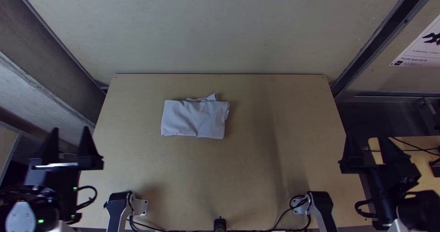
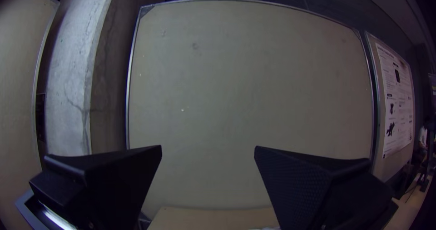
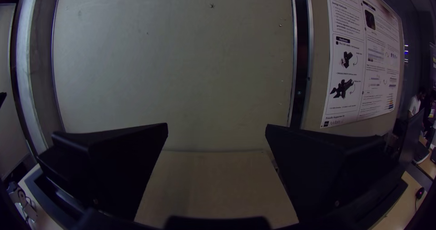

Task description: Fold the t-shirt

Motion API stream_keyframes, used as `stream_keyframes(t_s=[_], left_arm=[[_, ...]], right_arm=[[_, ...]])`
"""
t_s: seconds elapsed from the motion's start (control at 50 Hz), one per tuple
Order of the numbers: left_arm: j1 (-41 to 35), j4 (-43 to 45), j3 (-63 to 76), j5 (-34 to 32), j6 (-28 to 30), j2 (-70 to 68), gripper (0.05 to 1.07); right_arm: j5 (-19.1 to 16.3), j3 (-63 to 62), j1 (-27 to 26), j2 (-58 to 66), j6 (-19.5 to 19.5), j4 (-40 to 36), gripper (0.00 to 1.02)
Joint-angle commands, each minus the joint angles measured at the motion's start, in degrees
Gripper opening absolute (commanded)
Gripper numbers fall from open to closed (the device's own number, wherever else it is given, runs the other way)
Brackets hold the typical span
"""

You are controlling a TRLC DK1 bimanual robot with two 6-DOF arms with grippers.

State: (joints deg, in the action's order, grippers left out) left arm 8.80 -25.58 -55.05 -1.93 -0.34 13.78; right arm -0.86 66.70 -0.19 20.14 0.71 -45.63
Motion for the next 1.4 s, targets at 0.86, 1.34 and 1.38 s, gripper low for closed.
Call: stream_keyframes(t_s=[0.86,1.34,1.38], left_arm=[[2.72,28.04,49.16,-0.09,5.26,-14.04,1.03],[1.84,25.23,54.87,0.0,2.71,-13.78,1.03],[1.93,25.23,54.87,0.09,2.71,-13.78,1.03]], right_arm=[[0.16,-58.87,1.33,-20.49,-5.72,38.16,0.96],[2.45,-65.03,-0.25,-20.32,-7.13,43.17,0.99],[2.45,-65.03,-0.25,-20.32,-7.13,43.17,0.99]])
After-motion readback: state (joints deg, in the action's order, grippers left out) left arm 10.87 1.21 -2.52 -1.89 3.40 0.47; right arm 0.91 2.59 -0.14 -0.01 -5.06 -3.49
